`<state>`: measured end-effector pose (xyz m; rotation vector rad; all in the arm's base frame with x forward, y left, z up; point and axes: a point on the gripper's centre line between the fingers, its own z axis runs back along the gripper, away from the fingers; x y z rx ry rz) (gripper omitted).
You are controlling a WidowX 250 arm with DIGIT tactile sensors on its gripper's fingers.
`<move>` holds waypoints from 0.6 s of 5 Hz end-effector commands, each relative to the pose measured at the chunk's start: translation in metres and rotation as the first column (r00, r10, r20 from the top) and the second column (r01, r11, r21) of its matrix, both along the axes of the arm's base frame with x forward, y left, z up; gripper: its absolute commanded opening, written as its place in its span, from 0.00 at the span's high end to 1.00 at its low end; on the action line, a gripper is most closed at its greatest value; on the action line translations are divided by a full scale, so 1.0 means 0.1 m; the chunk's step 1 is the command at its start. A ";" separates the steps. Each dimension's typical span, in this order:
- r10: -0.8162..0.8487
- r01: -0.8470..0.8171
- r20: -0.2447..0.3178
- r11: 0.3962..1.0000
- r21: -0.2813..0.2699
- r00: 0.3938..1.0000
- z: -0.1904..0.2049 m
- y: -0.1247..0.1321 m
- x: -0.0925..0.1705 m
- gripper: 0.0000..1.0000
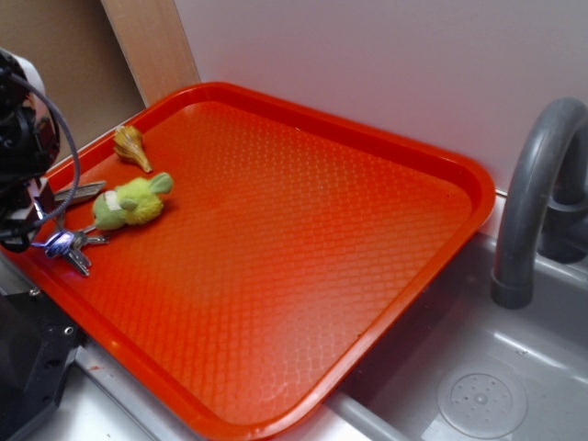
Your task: Grab the silver keys.
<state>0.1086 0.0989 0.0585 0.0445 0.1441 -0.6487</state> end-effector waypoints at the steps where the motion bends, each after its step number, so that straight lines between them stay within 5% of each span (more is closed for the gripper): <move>1: 0.434 -0.458 0.210 0.885 0.082 0.876 1.04 -0.58 0.61 1.00; 3: 0.771 -0.798 0.252 0.603 0.012 0.585 1.94 -0.61 0.87 1.00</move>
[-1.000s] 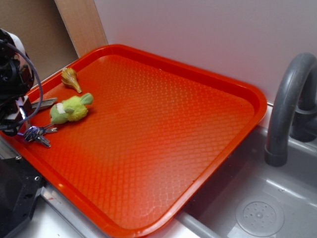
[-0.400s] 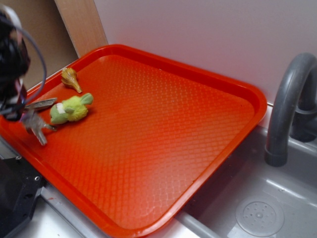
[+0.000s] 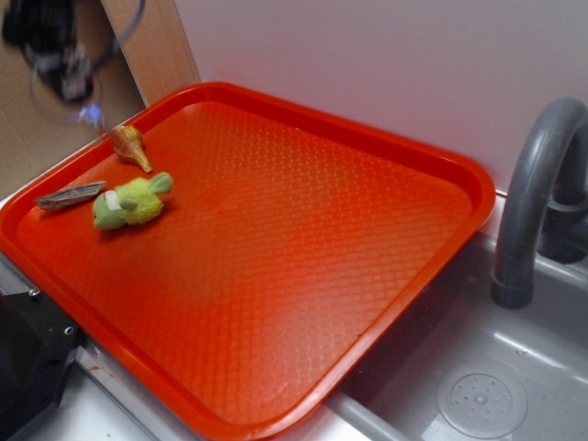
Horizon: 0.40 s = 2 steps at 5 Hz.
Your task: Grab the silver keys.
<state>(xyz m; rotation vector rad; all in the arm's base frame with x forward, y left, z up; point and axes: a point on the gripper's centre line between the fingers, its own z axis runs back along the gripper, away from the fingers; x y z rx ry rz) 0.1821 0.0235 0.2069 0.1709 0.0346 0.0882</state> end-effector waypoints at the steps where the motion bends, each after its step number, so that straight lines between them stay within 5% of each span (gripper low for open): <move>1: 0.201 -0.201 0.086 0.980 -0.007 0.976 0.59 0.15 0.17 1.00; 2: 0.188 -0.184 0.095 0.982 -0.050 0.978 0.63 0.14 0.17 1.00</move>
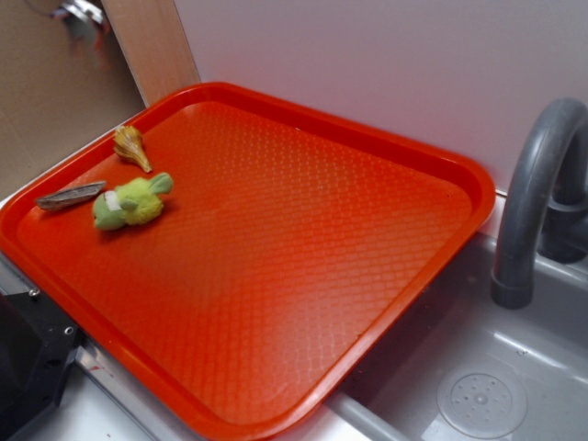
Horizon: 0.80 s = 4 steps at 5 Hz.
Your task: Grab the silver keys.
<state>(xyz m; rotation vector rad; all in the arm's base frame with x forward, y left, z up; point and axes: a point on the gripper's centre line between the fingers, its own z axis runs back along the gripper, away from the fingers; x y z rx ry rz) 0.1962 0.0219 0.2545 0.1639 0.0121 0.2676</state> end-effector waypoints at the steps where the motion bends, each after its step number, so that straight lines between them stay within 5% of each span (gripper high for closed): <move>1: -0.067 0.075 0.119 0.995 -0.060 0.991 0.12 0.12 0.03 1.00; 4: -0.084 0.104 0.142 0.985 -0.139 0.986 0.03 -0.12 0.10 1.00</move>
